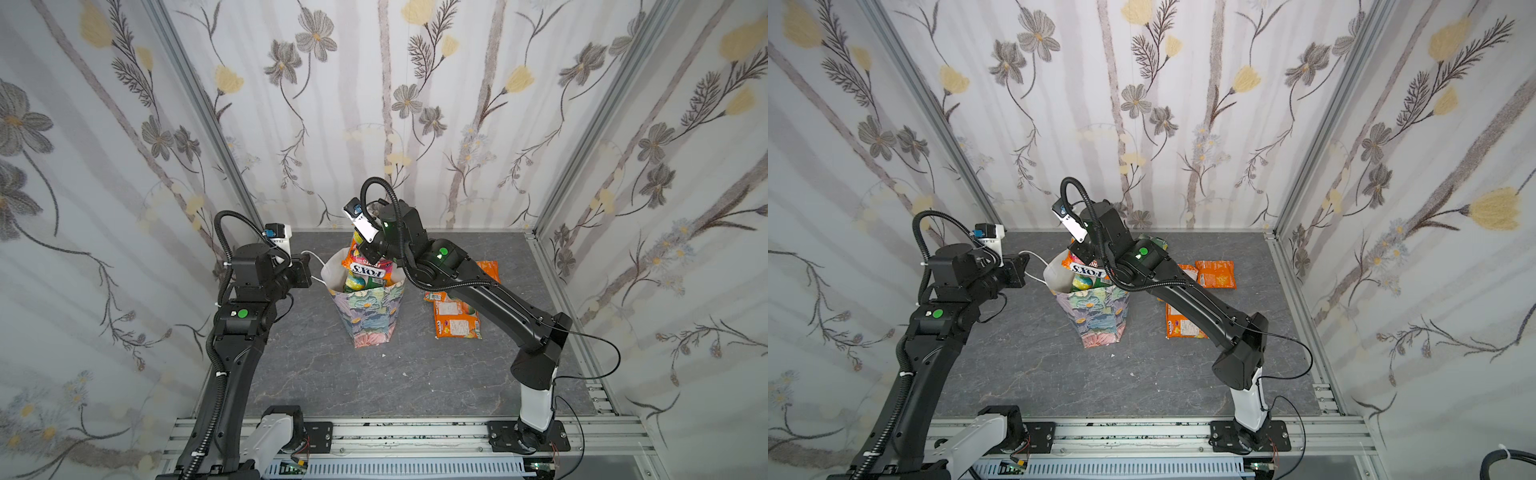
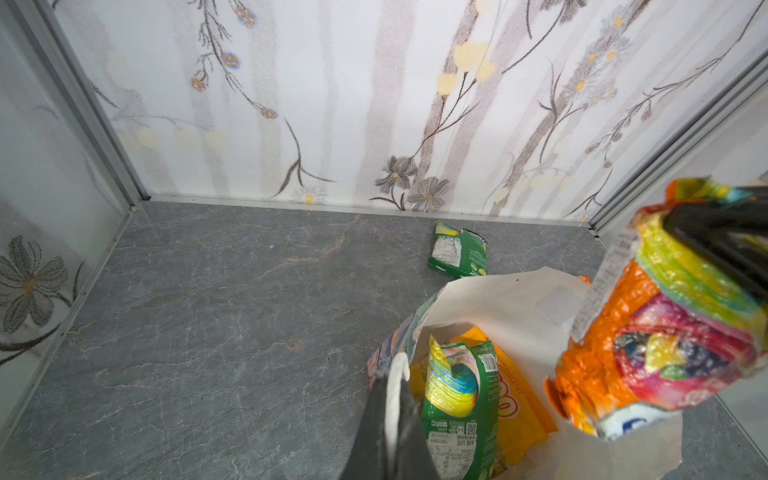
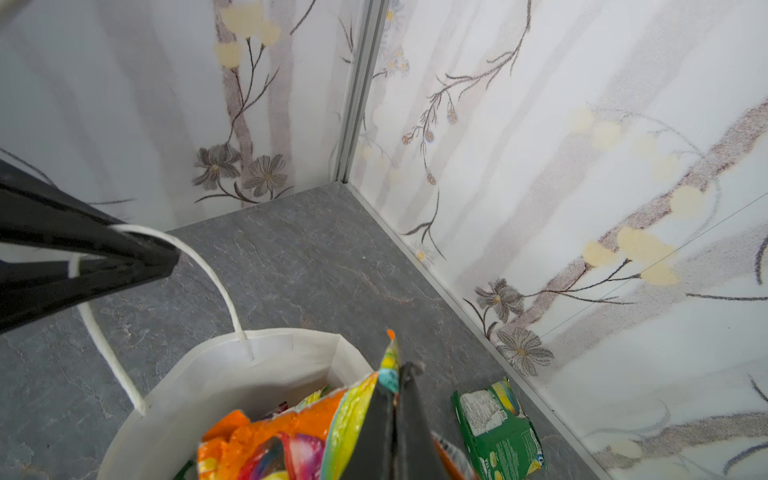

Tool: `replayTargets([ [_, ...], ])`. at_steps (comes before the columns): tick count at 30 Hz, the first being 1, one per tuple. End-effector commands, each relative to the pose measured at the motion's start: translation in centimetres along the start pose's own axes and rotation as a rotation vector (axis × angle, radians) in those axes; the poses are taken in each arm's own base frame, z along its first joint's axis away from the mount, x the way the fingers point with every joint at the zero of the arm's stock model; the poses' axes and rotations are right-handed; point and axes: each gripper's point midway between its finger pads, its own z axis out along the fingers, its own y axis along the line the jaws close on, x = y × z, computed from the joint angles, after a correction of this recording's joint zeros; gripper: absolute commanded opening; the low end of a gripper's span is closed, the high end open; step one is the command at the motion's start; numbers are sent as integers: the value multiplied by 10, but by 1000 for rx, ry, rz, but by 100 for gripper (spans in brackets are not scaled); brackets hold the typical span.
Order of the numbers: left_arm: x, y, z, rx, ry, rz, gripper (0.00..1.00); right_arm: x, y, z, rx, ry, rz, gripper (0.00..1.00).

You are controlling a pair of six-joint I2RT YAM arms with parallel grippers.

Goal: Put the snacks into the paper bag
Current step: 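Lower the pink FOX'S bag into the paper bag with the right gripper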

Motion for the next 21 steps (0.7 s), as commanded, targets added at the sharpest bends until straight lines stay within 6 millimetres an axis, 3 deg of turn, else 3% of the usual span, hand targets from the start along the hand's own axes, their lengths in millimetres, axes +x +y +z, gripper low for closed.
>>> replayTargets([
  [1,-7,-1,-1,-1,-31,25,0,-2,-5,1,35,-3,-26,0],
  [12,-6,0,0,1,-28,24,0,10,-9,0,98,-23,-67,0],
  [21,-6,1,0,-4,-30,24,0,26,3,-13,78,-70,-64,0],
])
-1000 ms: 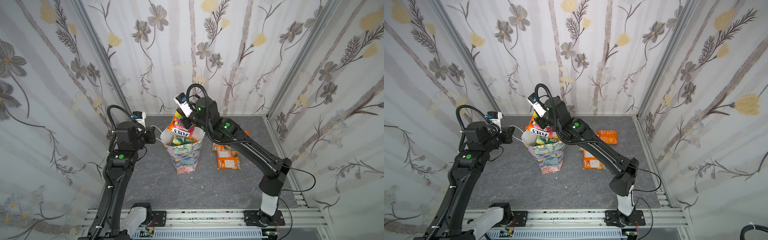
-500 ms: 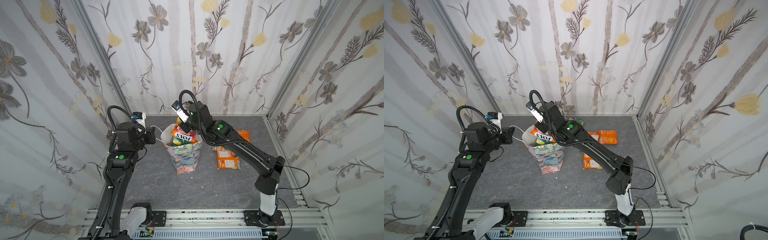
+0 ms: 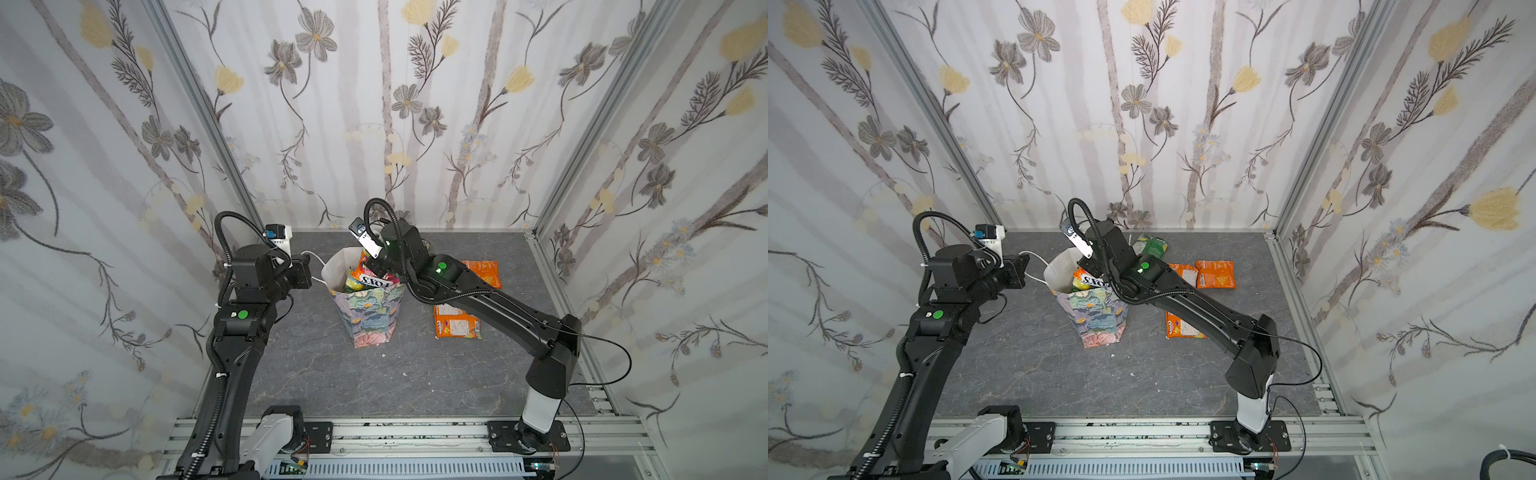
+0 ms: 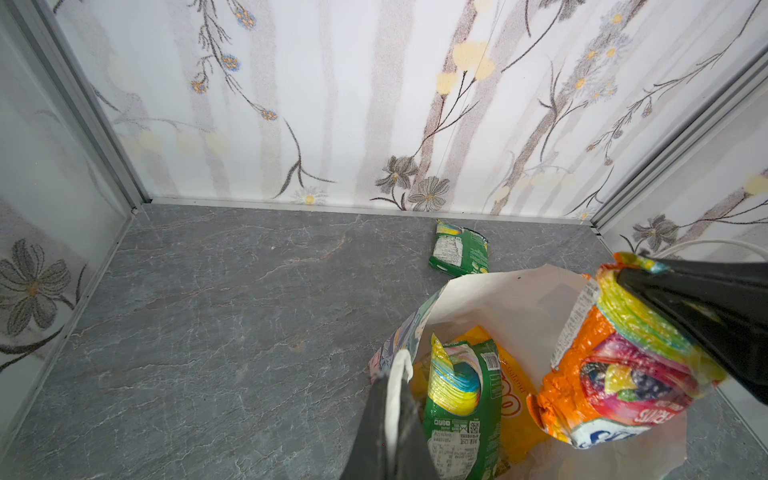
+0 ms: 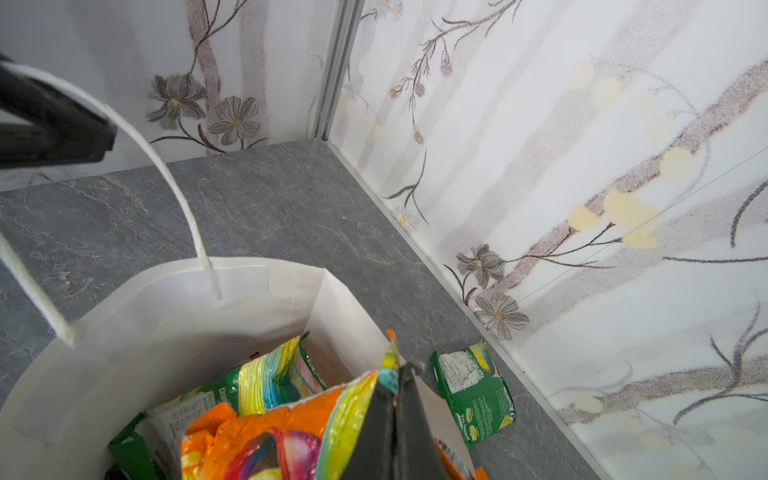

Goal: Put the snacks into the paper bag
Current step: 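Lower the pink FOX'S bag into the paper bag with the right gripper, then open the right gripper to release the pink bag inside the paper bag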

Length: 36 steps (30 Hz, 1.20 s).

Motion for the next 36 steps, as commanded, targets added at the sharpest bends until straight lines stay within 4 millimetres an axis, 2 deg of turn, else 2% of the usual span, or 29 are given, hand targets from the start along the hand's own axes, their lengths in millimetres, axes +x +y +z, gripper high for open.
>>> replayTargets([
  [1,-6,0,1,-2,-27,12,0,-22,-6,-12,35,-131,20,0],
  [8,-7,-1,-1,2,-29,13,0,-14,6,-17,14,-146,20,0],
  [17,-6,-2,0,8,-25,12,0,-9,41,-15,-42,-178,-13,0],
  [27,-8,-2,-3,5,-36,14,0,-12,53,-18,-78,-176,-35,31],
  [36,-10,-3,-4,6,-39,15,0,-27,56,-29,-157,-186,17,40],
])
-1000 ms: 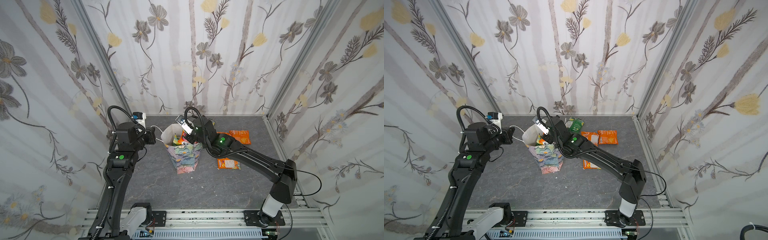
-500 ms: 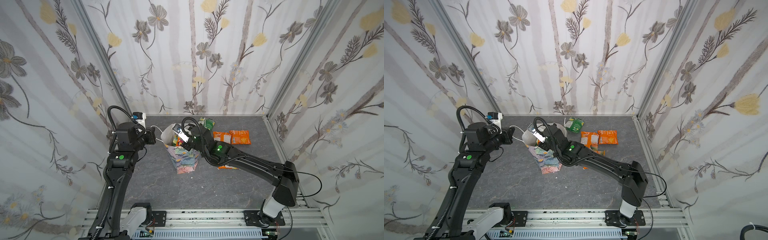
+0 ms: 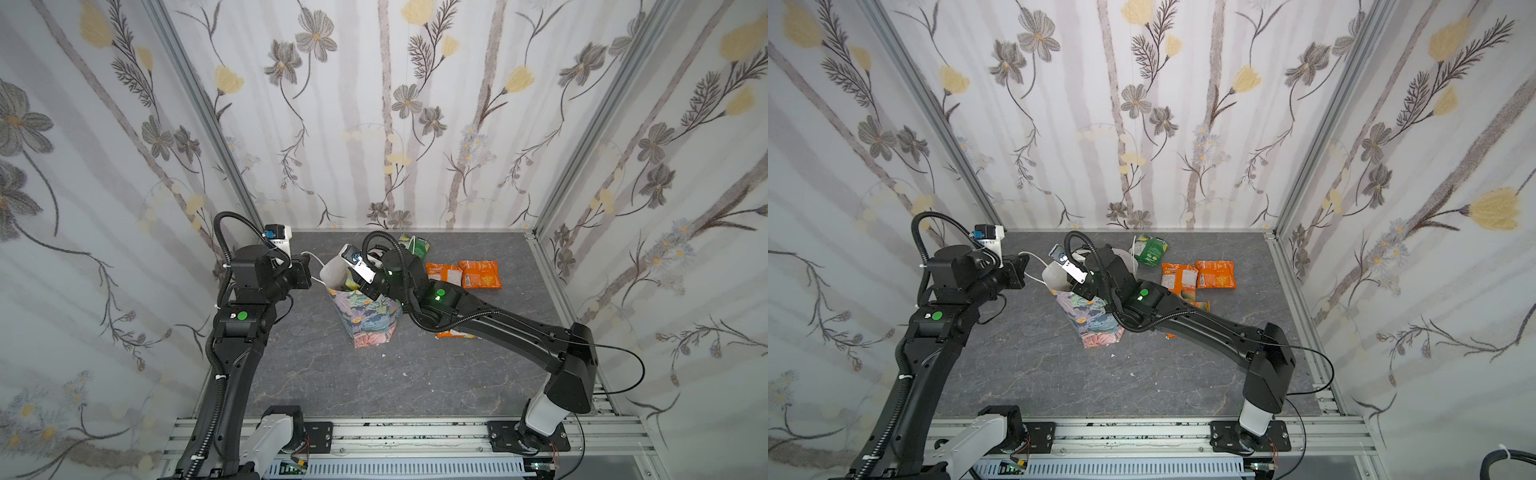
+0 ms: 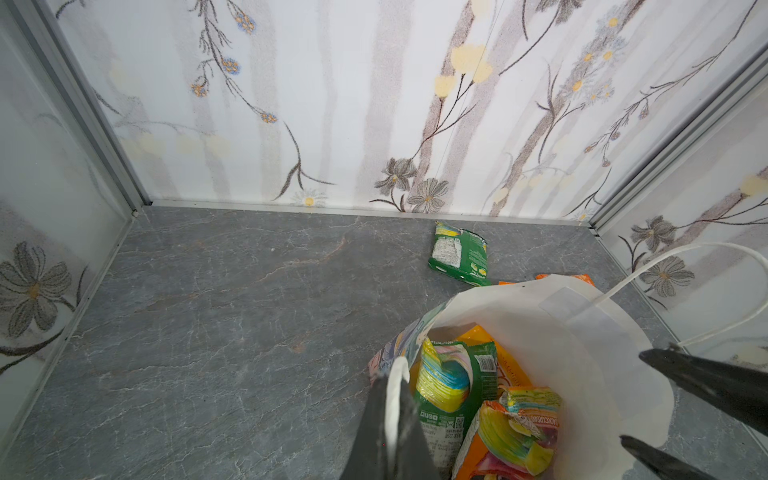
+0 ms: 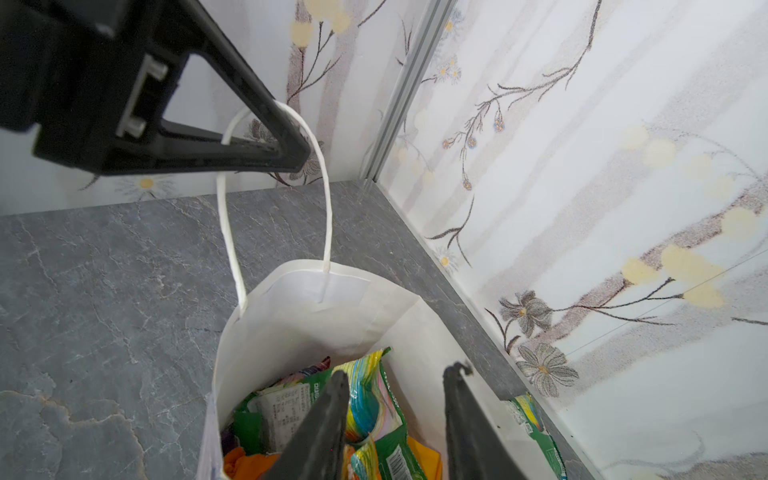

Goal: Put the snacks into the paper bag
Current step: 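Open the right gripper to release the pink bag inside the paper bag, then raise the right gripper and move it to the orange chip bags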

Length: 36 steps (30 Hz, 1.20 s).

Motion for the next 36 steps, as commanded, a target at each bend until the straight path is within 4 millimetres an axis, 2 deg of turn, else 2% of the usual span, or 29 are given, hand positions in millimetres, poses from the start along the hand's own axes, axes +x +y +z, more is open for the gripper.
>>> replayTargets([
  [1,-8,-1,-1,2,-30,13,0,-14,2,-4,-43,-25,40,40],
  [8,-8,0,-2,-5,-34,16,0,-19,-1,-6,-65,-31,74,39],
  [14,-9,4,-2,-31,-41,12,0,-29,-10,-16,-74,-64,115,38],
  [18,-8,5,-1,-35,-40,7,0,-39,-25,-37,-64,-125,173,38],
  [22,-11,2,-2,-20,-45,14,0,-42,-59,-74,-43,-201,284,39],
  [25,-12,-7,-4,28,-57,24,0,-28,-87,-99,-13,-208,379,41],
  [26,-12,-7,-5,30,-58,26,0,-18,-100,-106,10,-198,407,42],
  [28,-11,-4,-5,14,-54,26,0,-4,-112,-122,35,-182,461,43],
  [34,-8,-1,-1,0,-43,21,0,65,-149,-158,184,-57,642,47],
  [36,-7,-2,0,9,-39,20,0,86,-155,-166,221,-14,696,48],
])
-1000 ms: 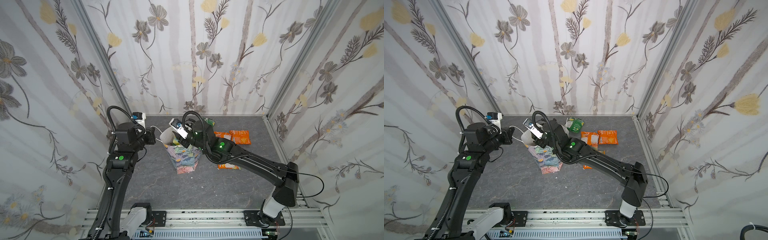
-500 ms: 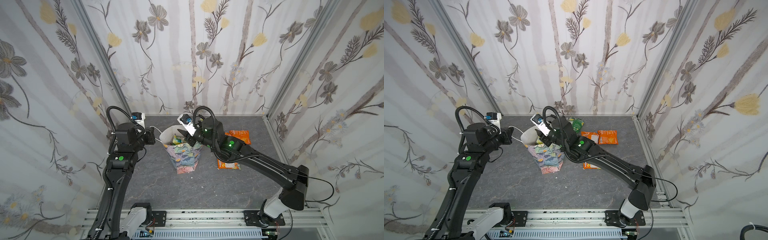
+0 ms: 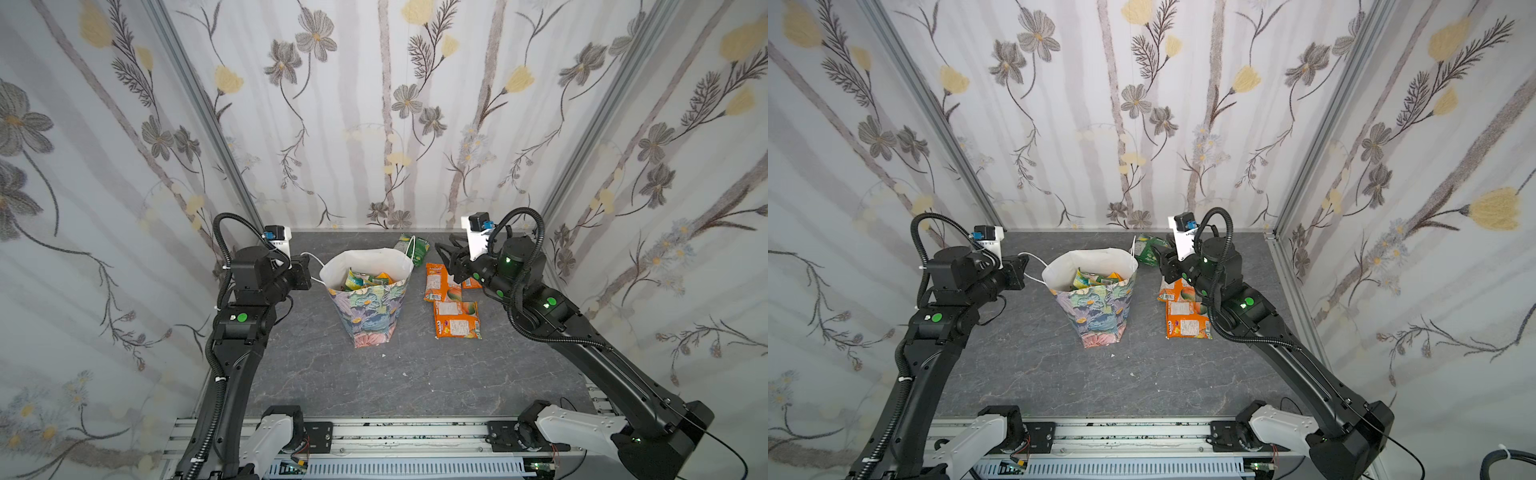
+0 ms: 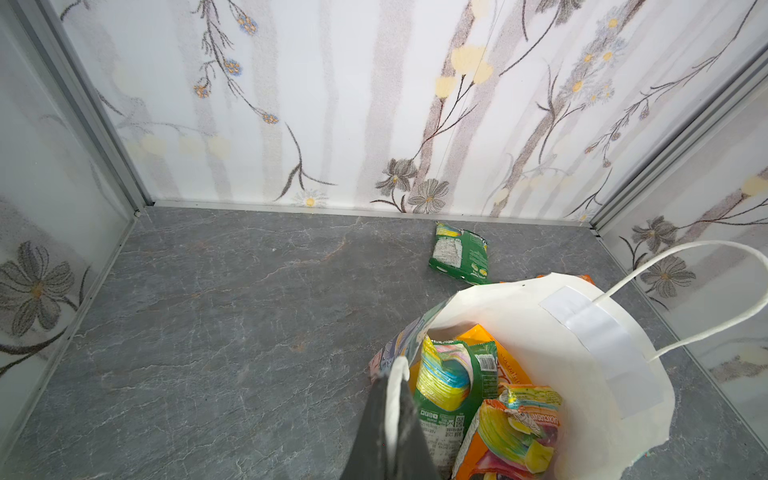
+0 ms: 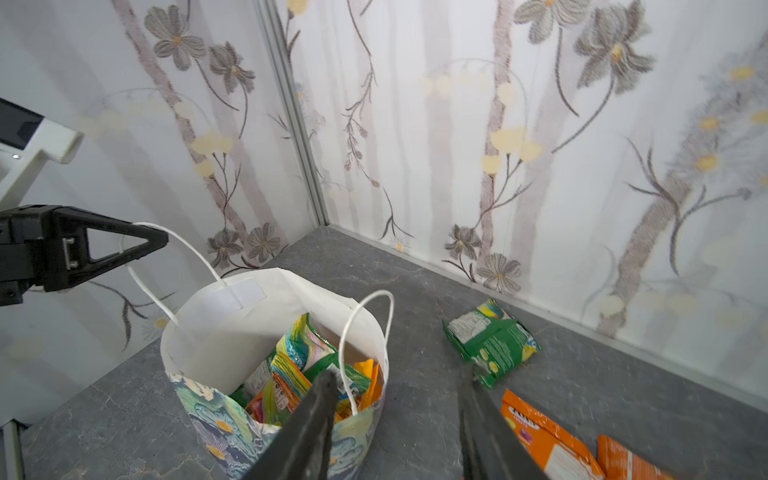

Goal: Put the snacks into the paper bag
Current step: 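Raise the right gripper and move it to the orange chip bags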

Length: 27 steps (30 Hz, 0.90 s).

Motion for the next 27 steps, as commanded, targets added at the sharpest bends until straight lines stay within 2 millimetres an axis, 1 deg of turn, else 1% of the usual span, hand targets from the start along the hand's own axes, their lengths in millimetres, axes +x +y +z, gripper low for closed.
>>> replayTargets([
  [1,-8,-3,2,16,-37,20,0,25,-22,-9,63,78,137,49],
  [6,-8,-2,2,10,-35,21,0,71,-57,-16,162,197,234,54],
  [11,-5,0,3,4,-24,18,0,124,-89,-13,241,347,327,57],
  [14,-7,0,0,0,-32,21,0,145,-104,-14,307,408,333,58],
  [17,-8,0,0,-1,-38,22,0,162,-118,-19,382,456,323,60],
  [21,-8,-4,2,22,-25,14,0,183,-127,-21,432,519,312,63],
  [27,-8,-3,2,17,-27,17,0,214,-140,-22,492,602,307,67],
])
